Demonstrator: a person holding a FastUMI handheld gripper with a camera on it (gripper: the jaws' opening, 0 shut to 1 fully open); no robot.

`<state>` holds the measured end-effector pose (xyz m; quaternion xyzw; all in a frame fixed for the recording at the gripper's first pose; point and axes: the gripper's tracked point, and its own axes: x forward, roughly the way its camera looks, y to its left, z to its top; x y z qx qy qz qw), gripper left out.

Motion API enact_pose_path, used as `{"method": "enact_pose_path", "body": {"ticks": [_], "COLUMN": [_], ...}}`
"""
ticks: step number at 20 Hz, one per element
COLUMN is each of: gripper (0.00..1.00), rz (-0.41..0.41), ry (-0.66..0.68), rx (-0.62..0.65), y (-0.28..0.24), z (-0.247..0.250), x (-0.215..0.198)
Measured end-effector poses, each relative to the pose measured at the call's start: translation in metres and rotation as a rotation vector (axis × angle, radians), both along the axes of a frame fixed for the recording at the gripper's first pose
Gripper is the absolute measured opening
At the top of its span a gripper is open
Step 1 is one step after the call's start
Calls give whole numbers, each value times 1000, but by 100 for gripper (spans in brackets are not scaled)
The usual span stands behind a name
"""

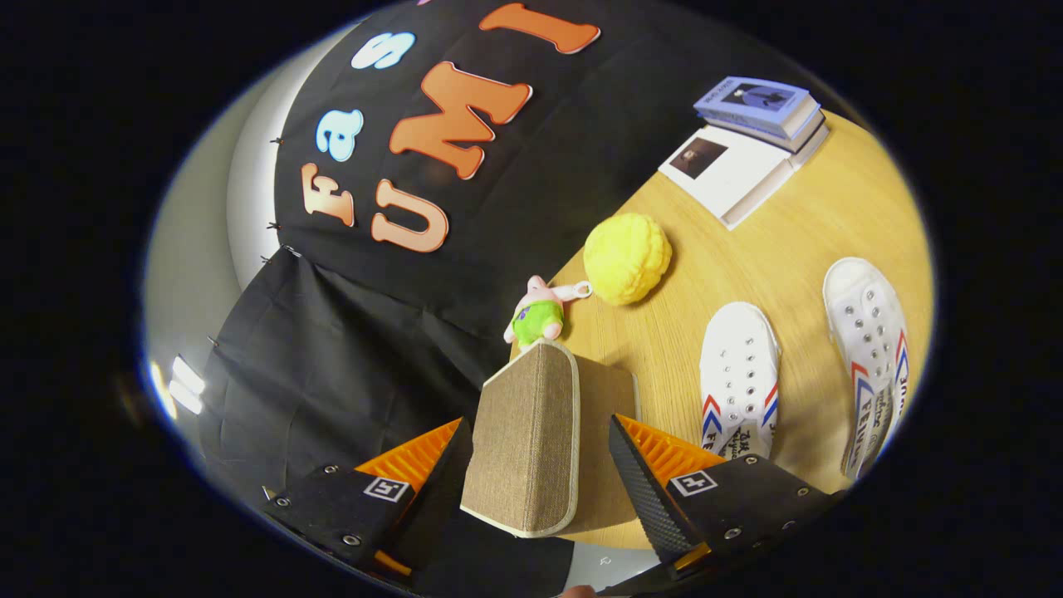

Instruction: Open the storage box then place both shoes into the box .Put the left shoe in first, then the right shoe, with the right side of both shoes facing outward in a uniform manner.

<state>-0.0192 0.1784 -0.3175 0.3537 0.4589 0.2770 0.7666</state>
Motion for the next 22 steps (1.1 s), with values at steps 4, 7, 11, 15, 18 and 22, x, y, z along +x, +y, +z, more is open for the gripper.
{"method": "enact_pose_path", "body": {"ticks": [4,7,11,15,18,22], "gripper": [98,98,98,98,98,96], "rz": [87,154,249,284,271,213], "ry": [145,205,263,315,360,392], "rx": [104,115,175,257,305,414], "y": [24,40,65,81,84,80], "z": [-24,-43,-48,-48,-52,-36], "x": [-14,-25,-35,-35,-32,-22]}}
